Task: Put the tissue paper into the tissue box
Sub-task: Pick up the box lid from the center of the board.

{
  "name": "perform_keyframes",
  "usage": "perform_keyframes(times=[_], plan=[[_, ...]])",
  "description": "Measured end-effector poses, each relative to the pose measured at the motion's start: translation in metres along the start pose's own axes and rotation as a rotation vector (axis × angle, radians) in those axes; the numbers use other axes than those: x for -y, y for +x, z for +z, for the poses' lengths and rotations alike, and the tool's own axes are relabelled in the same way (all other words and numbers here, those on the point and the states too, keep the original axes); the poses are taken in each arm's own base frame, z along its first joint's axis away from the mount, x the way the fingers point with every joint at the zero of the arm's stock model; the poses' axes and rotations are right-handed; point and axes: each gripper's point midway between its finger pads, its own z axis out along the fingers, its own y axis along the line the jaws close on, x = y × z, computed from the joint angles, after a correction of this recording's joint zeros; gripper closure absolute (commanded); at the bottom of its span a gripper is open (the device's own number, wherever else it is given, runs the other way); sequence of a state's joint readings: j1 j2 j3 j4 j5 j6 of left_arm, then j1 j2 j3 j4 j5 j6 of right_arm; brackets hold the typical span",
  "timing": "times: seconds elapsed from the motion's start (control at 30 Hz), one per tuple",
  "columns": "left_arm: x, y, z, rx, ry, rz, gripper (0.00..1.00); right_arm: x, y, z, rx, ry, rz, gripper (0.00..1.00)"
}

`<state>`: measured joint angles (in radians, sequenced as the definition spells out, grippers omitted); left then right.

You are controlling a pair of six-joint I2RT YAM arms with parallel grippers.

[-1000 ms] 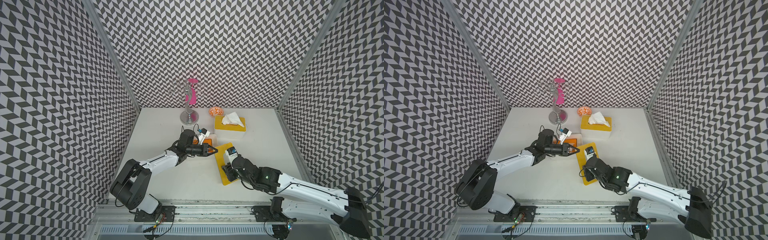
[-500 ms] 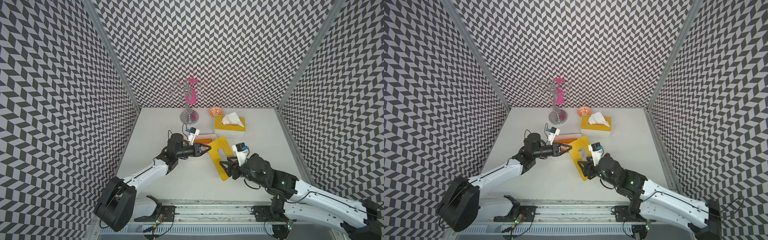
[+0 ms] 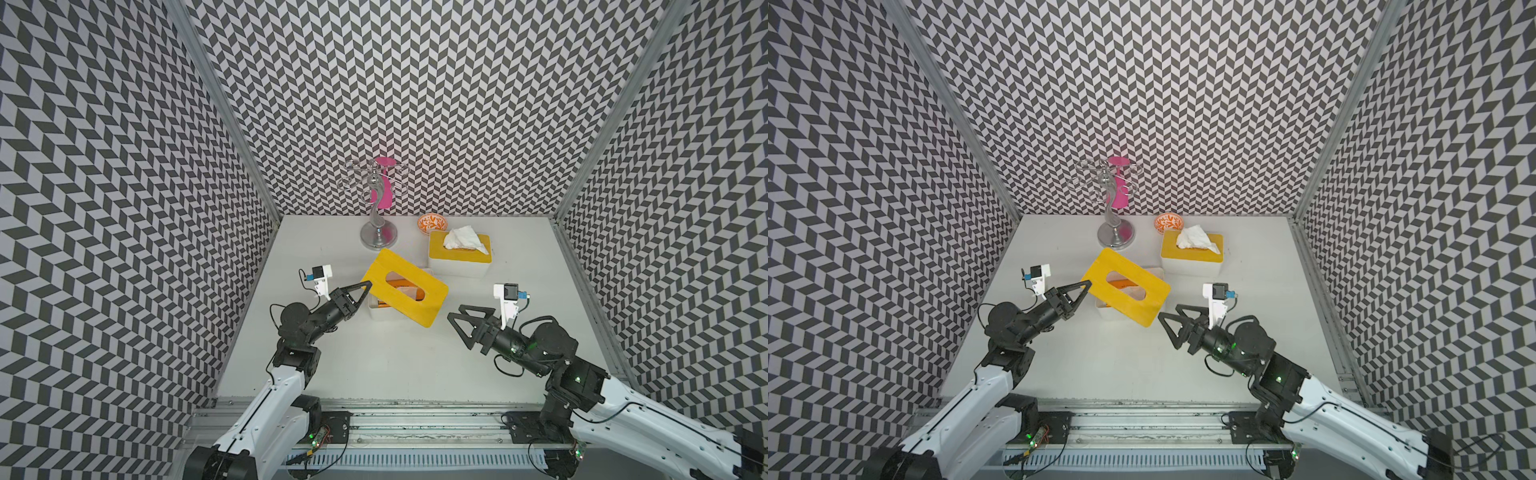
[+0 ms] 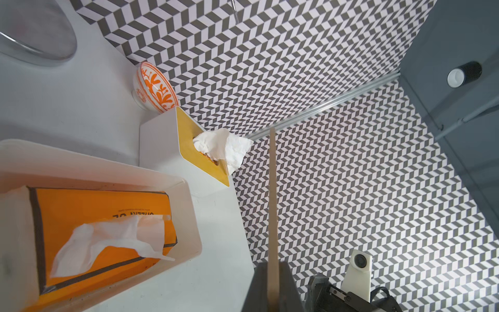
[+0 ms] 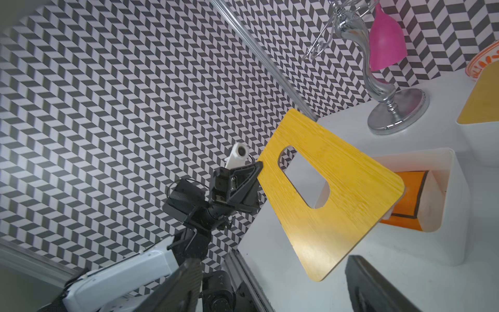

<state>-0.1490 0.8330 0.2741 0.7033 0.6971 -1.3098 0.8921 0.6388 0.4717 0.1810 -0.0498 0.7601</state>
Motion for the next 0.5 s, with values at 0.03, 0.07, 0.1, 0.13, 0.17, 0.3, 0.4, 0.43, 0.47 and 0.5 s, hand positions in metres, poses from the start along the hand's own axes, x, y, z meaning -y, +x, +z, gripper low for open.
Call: perform_keyframes(times=[0.03,0.07,0.1,0.13,0.17,0.3,0.4,0.43,0.47,0.5], plan=[[-0.002,-0.001,-0.002,0.010,0.006,-0.027,1.00,0.004,-0.004,0.001,0.011,-0.015,0.022,0.13],[-0.002,-0.001,-0.004,0.017,0.013,-0.052,1.00,0.008,-0.008,0.002,0.022,-0.021,0.041,0.13],[-0.002,-0.001,-0.006,0.023,0.023,-0.075,1.00,0.015,-0.010,0.003,0.028,-0.028,0.067,0.13],[-0.001,-0.002,-0.008,0.028,0.035,-0.091,1.00,0.021,-0.012,0.004,0.030,-0.036,0.089,0.14],[0.001,-0.002,-0.009,0.030,0.043,-0.105,1.00,0.028,-0.013,0.006,0.030,-0.039,0.113,0.15],[0.013,-0.003,-0.011,0.035,0.091,-0.140,1.00,0.046,0.001,0.014,-0.029,-0.071,0.213,0.18],[0.021,-0.003,-0.013,0.036,0.118,-0.149,1.00,0.044,0.013,0.017,-0.077,-0.115,0.270,0.21],[0.023,-0.003,-0.013,0.036,0.123,-0.150,1.00,0.042,0.013,0.018,-0.083,-0.128,0.279,0.22],[0.024,-0.003,-0.013,0.036,0.127,-0.154,1.00,0.038,0.013,0.018,-0.088,-0.148,0.290,0.23],[0.024,-0.003,-0.013,0.036,0.128,-0.160,1.00,0.035,0.012,0.018,-0.091,-0.167,0.293,0.25]])
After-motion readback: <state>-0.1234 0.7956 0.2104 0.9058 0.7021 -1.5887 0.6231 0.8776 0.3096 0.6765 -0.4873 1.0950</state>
